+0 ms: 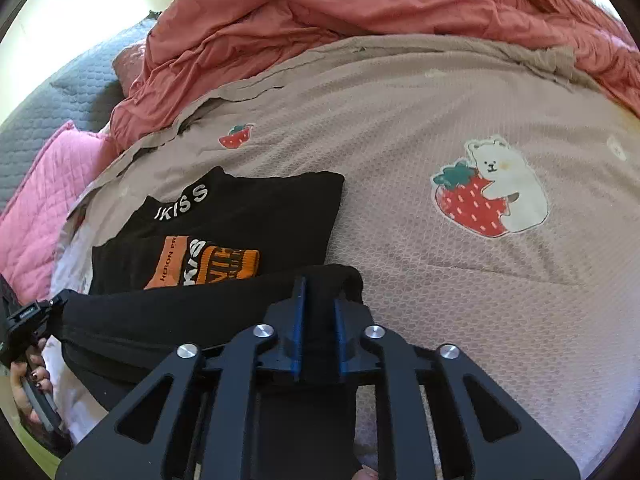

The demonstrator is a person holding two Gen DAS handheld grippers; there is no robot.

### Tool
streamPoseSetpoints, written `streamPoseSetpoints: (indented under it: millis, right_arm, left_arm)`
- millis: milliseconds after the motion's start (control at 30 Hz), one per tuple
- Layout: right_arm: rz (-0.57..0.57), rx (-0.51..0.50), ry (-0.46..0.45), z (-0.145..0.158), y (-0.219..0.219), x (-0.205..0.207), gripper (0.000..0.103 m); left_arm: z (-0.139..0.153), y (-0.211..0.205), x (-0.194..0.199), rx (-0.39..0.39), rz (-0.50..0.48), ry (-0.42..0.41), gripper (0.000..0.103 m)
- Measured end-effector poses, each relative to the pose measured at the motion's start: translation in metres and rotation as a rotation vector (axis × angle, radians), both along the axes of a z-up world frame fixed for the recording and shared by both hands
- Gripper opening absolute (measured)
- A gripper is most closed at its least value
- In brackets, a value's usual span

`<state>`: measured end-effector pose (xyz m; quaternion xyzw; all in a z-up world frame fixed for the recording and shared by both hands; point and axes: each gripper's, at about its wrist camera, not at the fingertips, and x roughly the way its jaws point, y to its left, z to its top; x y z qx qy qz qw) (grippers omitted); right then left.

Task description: Fold small clothes

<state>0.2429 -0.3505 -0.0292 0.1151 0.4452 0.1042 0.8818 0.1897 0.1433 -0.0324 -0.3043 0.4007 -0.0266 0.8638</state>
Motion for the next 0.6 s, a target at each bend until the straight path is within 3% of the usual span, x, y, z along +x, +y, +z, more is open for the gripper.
streamPoseSetpoints:
  millis: [67,100,133,267,333,467,600]
  right_arm:
    - [0.003,-0.001,-0.016,0.004,0.001,-0.004,0.032]
    - [-0.022,-0.042,-0.031,0.006,0.001,-0.008,0.057]
    - [-0.048,-0.083,-0.055,0.009,-0.001,-0.012,0.067]
    - [-0.07,-0.091,-0.081,0.017,-0.006,-0.027,0.067]
    - [-0.03,-0.141,-0.146,0.028,0.005,-0.046,0.067]
    - [0.16,-0.283,-0.237,0.039,0.059,-0.076,0.07]
    - [0.314,-0.311,-0.21,0.029,0.107,-0.09,0.072]
  left_arm:
    - [0.003,0.004,-0.005,-0.015,-0.01,-0.022,0.017]
    - [0.006,0.004,-0.009,-0.006,-0.011,-0.032,0.023]
    - [0.009,0.004,-0.012,0.009,-0.007,-0.041,0.034]
    - [0.019,0.008,-0.027,0.024,0.011,-0.076,0.035]
    - [0.024,0.008,-0.034,0.03,0.021,-0.088,0.035]
    - [0.025,-0.007,-0.042,-0.004,-0.034,-0.101,0.044]
    - [0.013,-0.028,-0.043,0.021,-0.08,-0.05,0.052]
